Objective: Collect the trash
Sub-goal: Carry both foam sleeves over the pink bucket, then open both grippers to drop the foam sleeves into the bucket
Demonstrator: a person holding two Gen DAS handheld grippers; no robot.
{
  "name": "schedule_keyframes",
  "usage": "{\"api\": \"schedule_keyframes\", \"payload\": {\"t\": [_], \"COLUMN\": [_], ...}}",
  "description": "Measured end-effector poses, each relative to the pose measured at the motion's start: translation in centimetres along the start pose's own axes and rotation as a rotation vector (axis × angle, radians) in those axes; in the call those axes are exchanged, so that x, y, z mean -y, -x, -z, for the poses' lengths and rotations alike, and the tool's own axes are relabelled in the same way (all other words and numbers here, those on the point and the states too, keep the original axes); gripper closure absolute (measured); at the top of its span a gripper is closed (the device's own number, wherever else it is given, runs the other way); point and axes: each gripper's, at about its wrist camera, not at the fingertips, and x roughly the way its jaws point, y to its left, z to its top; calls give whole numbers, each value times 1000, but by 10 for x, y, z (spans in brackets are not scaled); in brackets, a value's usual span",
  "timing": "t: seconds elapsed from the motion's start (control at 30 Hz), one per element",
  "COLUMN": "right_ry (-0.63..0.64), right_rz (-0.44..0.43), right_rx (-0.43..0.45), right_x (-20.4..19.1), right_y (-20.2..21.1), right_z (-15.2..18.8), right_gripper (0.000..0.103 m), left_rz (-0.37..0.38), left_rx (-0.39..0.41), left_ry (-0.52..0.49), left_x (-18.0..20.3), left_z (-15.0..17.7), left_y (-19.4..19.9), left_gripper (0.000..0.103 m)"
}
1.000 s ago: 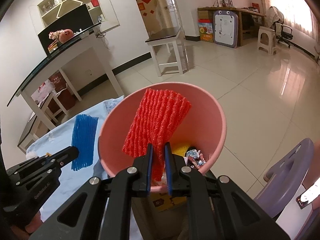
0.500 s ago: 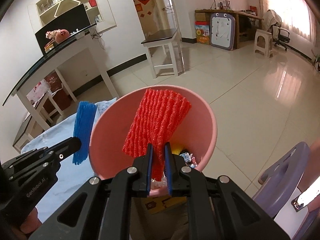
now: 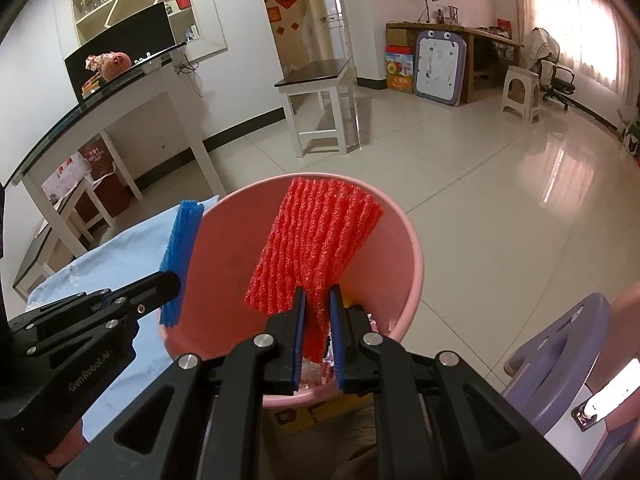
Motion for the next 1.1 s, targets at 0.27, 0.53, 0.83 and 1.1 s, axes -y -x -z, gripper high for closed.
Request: {"api": "schedule_keyframes", "payload": {"t": [0.27,0.53,0.83,1.1], "right_ry": [10,27,27,24], "right_rz": [19,32,36,47], "right_rx": [-20,-31,-32,-32], "right_x": [0,-3,-2,-2], "right_y": [-12,-21,-25,-27], "right_z": [-1,-4,0,-1], "right_gripper": [92,91,89,74], "left_rz": [11,20,27,39], "left_rx": [-23,-43,-55,-56], "left_ry": [2,12,22,51], "left_x": [0,-1,-2,-7], "left_z": [-1,-1,-1,-2], "left_y": [-8,-15,-20,-20], "left_gripper": [98,98,96,71]}}
